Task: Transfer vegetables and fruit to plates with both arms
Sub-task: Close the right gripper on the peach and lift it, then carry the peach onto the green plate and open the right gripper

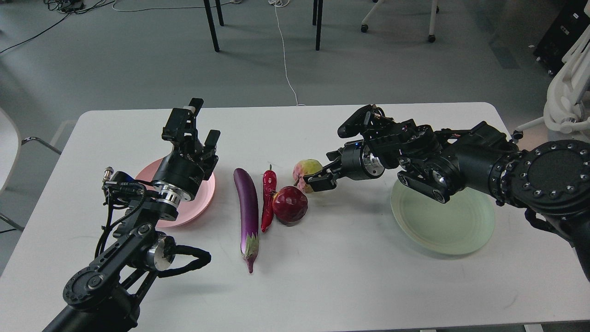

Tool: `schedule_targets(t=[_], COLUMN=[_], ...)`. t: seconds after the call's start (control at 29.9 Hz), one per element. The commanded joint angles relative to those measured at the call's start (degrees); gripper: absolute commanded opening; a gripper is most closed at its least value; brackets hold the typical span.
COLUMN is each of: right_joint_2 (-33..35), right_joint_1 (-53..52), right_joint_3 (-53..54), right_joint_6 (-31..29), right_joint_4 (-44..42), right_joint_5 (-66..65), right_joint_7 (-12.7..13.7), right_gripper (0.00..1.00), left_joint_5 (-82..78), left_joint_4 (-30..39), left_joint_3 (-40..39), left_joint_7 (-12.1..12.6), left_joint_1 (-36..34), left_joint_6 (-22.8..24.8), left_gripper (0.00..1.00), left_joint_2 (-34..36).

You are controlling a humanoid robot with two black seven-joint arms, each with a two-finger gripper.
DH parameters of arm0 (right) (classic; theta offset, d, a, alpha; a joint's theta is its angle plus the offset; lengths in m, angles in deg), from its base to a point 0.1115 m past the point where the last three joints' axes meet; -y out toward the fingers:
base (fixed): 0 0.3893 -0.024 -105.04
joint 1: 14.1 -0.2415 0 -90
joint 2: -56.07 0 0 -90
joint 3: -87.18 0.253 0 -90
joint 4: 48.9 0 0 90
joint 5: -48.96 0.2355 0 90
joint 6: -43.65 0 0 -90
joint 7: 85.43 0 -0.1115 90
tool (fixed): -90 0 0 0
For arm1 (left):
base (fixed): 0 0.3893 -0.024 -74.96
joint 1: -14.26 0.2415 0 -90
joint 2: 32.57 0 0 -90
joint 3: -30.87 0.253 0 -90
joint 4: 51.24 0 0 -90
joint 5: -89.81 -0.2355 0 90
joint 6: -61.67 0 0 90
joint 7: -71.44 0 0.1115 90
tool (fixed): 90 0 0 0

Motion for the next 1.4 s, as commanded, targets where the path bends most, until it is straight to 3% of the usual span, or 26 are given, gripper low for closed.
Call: schedule_targets(t=[0.0,0.3,0.43,0.57,0.87,0.97,1.17,1.37], right_joint_2=[0.0,0.0,0.0,0.0,0.0,4.8,20.9,35.7], right_joint_1=[0.4,2.4,2.4,1.6,-3.9,-7.6,-13.5,-13.3], right_joint_3=[0.2,0.3,0.3,0.2,0.2,0.3,-0.6,-1.3], right_joint_6=[1.0,2.4,2.5,2.3,2.2,2.2,1.8,1.8], right_joint_4=[0.0,0.0,-0.1,0.2,5.2,9.5,20.8,27.7], right_joint_5=[0.6,0.6,0.6,0.6,1.2,1.1,-0.9,-12.8], right_joint_7=[0.0,0.0,0.0,0.0,0.0,0.0,0.0,0.0], right_gripper=[0.97,0.9,0.64,0.54,0.5,0.51,0.51,0.51], left_joint_5=[0.0,0.0,0.0,0.0,0.0,0.0,0.0,0.0], left_joint_4=[0.0,1.1,1.1,1.1,1.1,1.1,1.8,1.9], left_joint_3=[0.0,0.0,0.0,0.0,0.0,-0.1,0.0,0.2], left_joint_7=[0.0,0.1,0.1,0.1,0.1,0.1,0.1,0.1], left_joint_1=[0.1,0.7,0.7,0.7,0.7,0.6,0.6,0.6], left_joint_6=[-0.1,-0.1,-0.1,-0.1,-0.1,-0.1,-0.1,-0.1], left_gripper=[0.98,0.98,0.98,0.98,0.98,0.98,0.98,0.98], left_joint_2=[-0.1,0.3,0.2,0.2,0.2,0.0,-0.3,-0.5])
